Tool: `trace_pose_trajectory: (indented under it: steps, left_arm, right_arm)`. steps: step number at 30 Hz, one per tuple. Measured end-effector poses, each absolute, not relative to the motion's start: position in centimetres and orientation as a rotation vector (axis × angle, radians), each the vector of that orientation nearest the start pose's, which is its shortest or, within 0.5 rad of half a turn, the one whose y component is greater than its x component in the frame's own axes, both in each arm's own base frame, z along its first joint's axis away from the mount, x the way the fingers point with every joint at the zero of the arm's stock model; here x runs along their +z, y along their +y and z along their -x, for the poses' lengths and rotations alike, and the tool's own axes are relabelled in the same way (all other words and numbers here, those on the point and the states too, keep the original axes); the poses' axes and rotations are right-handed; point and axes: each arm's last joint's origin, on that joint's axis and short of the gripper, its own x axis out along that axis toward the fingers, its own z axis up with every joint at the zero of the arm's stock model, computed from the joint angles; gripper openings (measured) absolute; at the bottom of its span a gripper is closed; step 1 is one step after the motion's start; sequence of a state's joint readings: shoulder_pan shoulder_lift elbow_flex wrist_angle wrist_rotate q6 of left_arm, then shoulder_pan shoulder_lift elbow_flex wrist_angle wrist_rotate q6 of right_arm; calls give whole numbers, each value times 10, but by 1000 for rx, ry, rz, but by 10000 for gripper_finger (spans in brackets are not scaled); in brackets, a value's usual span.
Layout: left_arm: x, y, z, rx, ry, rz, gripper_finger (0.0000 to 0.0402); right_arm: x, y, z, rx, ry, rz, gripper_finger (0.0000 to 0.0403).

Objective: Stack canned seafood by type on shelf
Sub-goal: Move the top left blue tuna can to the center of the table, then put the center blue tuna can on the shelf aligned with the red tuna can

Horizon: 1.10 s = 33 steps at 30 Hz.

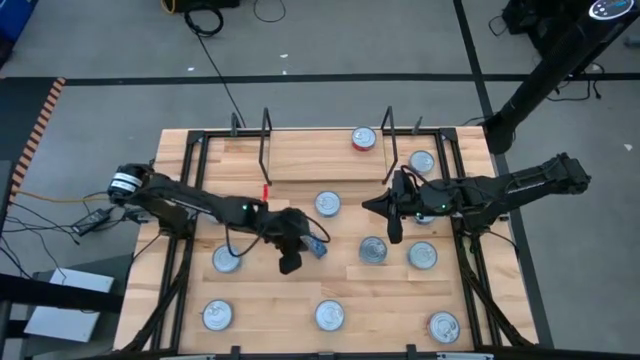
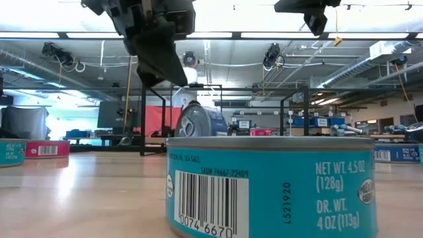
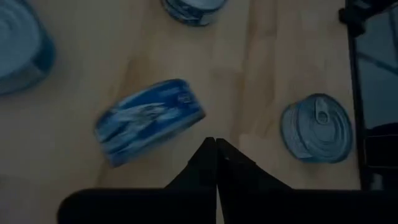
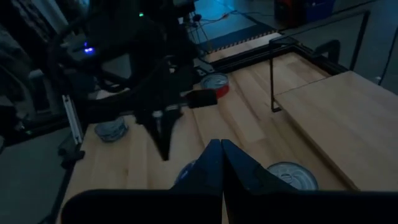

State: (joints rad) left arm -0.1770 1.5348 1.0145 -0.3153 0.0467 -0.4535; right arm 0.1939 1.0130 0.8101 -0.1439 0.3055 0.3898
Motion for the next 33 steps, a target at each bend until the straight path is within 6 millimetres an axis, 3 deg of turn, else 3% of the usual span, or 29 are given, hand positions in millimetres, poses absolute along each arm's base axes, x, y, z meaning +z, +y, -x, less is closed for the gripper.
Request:
trace_pose_trajectory:
  steps: [6,12,22,33]
  left_arm:
    - [241,-49,-299,75,844,329,1]
    - [229,-49,-285,92,774,385,1]
    - [220,-46,-255,17,548,432,1]
    - [208,-38,-224,-47,338,463,1]
  right_arm:
    - [304,40,-219,-153,312,-315,4]
    - [294,50,-233,-116,372,-367,5]
    - [291,76,-300,-171,621,-382,5]
    - [315,93,-359,-270,847,-410,35]
